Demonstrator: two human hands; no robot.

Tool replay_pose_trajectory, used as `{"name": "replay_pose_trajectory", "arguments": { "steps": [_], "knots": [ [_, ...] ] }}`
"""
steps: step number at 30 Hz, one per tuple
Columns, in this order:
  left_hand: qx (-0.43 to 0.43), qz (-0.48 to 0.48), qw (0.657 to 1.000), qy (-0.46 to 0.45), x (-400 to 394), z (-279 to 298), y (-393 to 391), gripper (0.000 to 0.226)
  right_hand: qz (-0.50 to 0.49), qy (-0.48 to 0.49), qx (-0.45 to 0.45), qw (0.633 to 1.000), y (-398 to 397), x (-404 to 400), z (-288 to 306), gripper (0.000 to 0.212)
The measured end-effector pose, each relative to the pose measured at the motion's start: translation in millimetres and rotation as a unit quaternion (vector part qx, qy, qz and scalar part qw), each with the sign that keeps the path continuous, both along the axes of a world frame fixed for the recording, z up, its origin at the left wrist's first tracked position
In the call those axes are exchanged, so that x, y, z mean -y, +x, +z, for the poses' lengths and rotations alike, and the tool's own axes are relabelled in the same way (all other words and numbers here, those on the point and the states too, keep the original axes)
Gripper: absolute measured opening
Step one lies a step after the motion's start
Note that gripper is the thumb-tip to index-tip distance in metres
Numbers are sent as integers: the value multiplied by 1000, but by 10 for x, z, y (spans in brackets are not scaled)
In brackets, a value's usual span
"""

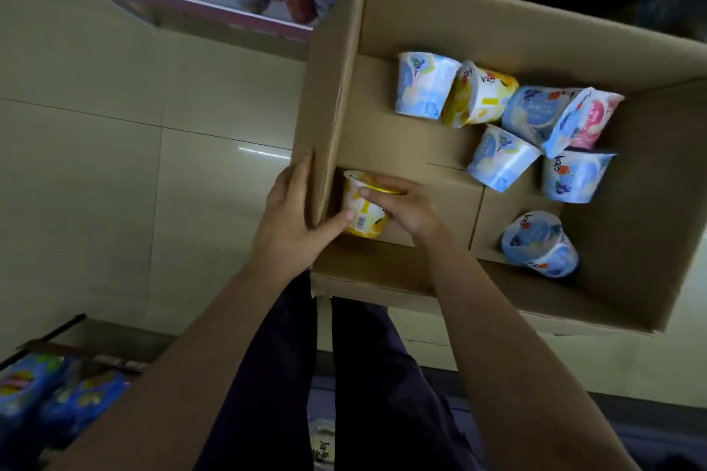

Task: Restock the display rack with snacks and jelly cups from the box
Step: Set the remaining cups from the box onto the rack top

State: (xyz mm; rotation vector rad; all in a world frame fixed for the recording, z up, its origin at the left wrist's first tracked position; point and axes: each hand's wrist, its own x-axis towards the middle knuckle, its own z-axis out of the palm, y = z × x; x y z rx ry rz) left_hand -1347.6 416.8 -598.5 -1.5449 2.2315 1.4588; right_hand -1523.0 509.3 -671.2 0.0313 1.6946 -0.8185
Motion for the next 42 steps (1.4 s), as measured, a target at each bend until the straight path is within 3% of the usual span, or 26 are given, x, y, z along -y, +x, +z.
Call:
{"name": "replay_pose_trajectory", "arguments": {
  "steps": [2,5,7,10,13,17,19,23,27,33,37,40,42],
  "knots": [
    [-19,28,996,-85,-21,167,-129,95,-51,-24,-1,998,-126,-32,196,51],
    [-83,21,980,-180,-63,457,-474,73,-92,-86,6,992,-347,-86,579,48],
    [-61,-16,992,-110,-71,538,-755,75,-111,-125,16,986,-489,-131,805,44],
    [-31,19,991,127,-18,470,-1088,95,-102,-167,19,981,-645,-185,992,40],
    [-92,98,951,280,-8,323,-1238,65,-73,-186,23,979,-756,-207,922,55],
    [-111,273,883,366,-121,52,-1306,47,-131,-153,20,979,-882,-129,564,64],
    [-86,368,846,377,-135,-117,-1313,47,-157,-99,0,983,-917,6,314,65],
    [-79,418,826,369,-145,-340,-1289,48,-198,-60,21,978,-894,263,-203,58],
    [-79,416,819,386,-139,-457,-1296,39,-219,-82,20,972,-875,404,-505,44],
    [-78,412,820,390,-106,-518,-1277,44,-204,-73,-24,976,-844,613,-611,65],
    [-88,410,817,395,-91,-459,-1275,40,-217,-58,-18,974,-892,572,-609,64],
    [-89,405,821,393,-76,-403,-1276,45,-247,-43,-24,968,-932,541,-562,43],
    [-92,400,824,391,-74,-365,-1279,45,-235,-58,-11,970,-924,588,-501,69]
  ]
}}
